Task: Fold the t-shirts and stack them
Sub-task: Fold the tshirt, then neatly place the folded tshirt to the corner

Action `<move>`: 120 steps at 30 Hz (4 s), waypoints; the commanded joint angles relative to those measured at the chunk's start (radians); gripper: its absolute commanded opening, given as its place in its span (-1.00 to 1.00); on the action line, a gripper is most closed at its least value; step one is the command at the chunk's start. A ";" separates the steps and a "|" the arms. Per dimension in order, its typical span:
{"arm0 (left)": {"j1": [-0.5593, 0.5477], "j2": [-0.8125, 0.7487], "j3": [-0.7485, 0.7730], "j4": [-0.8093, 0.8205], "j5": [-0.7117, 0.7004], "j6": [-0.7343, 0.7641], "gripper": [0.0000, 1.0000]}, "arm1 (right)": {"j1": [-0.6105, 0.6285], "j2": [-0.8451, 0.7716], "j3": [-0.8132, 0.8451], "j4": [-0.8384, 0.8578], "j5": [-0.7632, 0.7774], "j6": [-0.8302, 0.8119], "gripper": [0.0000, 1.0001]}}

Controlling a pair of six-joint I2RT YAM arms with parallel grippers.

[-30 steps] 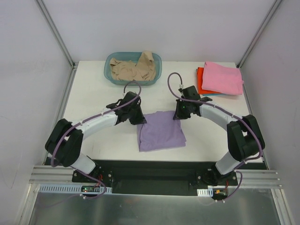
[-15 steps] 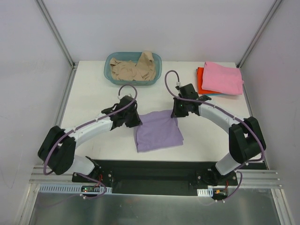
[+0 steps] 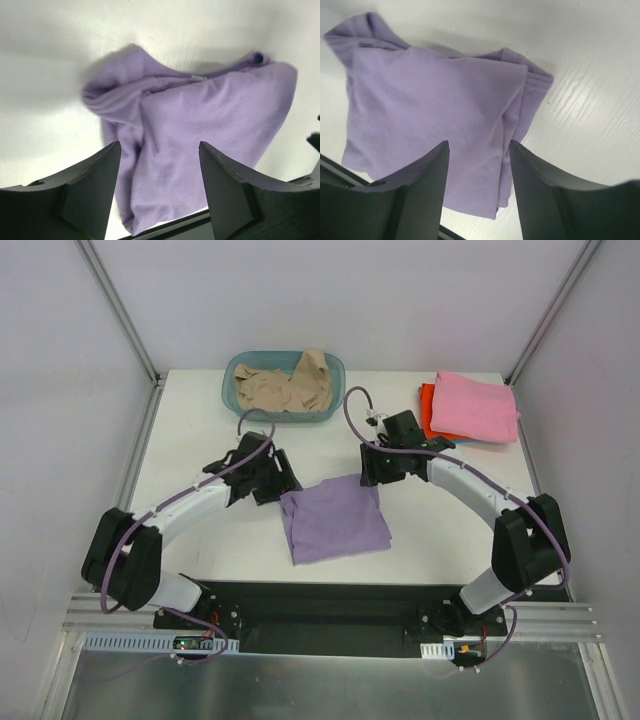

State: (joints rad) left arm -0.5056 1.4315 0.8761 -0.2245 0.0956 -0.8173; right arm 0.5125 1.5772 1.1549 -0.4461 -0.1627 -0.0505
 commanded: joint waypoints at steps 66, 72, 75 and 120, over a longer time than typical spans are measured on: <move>0.289 -0.060 -0.177 0.151 0.243 -0.005 -0.25 | 0.367 0.263 0.383 0.129 0.061 0.047 0.85; 0.266 -0.278 -0.192 0.113 0.309 -0.051 0.70 | 0.273 -0.053 0.168 0.171 0.089 0.119 0.93; 0.214 -0.379 -0.187 0.109 0.284 -0.075 0.99 | 0.222 -0.194 0.013 0.228 0.046 0.164 0.93; 0.010 -0.454 -0.112 -0.159 -0.134 0.058 0.99 | -0.017 -0.608 -0.336 0.164 0.335 0.192 0.93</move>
State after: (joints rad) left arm -0.5148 1.0973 0.8158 -0.2192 0.1520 -0.8150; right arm 0.5018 0.9527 0.8387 -0.2016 0.1230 0.1909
